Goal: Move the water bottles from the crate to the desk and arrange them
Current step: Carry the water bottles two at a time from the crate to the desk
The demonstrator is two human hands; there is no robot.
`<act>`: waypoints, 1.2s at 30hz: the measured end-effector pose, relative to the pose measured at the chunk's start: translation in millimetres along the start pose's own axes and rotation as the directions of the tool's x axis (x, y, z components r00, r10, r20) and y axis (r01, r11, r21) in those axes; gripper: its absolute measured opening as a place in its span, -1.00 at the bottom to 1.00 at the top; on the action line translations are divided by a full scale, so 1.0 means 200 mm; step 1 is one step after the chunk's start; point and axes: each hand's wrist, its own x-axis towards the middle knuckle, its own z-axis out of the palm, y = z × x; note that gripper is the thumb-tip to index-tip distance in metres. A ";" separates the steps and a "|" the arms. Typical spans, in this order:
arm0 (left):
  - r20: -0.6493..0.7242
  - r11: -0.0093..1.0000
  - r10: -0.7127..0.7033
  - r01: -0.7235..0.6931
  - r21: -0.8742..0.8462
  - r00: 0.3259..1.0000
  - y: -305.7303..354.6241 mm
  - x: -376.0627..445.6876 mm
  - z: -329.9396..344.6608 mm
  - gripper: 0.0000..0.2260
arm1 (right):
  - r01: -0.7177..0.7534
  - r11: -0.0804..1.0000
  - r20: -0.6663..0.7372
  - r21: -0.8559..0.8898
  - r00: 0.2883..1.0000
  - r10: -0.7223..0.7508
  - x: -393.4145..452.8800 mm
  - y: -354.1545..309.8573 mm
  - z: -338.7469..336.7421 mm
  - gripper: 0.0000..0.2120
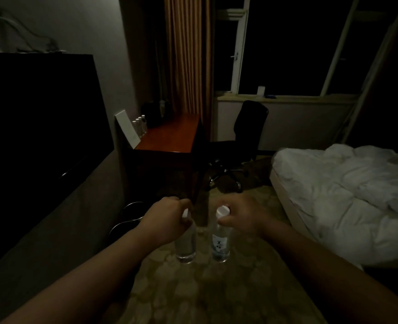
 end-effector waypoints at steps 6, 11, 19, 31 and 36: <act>0.043 1.000 0.026 -0.026 0.017 0.999 -0.15 0.59 0.02 -0.73 | -0.040 0.998 -0.079 0.039 0.996 0.043 0.48 0.26 -0.16 -0.68; 0.055 1.000 0.021 -0.022 0.016 0.998 -0.23 1.06 0.12 -0.73 | -0.064 0.994 -0.073 0.084 0.995 0.070 0.88 0.55 -0.25 -0.66; 0.046 0.998 -0.058 0.057 0.028 0.997 -0.26 1.91 0.31 -0.74 | 0.030 0.999 0.046 0.035 0.998 -0.032 1.61 1.09 -0.49 -0.69; 0.004 0.976 -0.217 0.216 0.030 0.976 -0.44 2.99 0.45 -0.71 | 0.186 0.982 0.127 0.034 0.974 -0.189 2.65 1.68 -0.78 -0.70; 0.009 0.970 -0.235 0.234 0.066 0.972 -0.65 3.40 0.52 -0.70 | 0.213 0.977 0.166 0.036 0.962 -0.215 3.12 1.85 -0.77 -0.69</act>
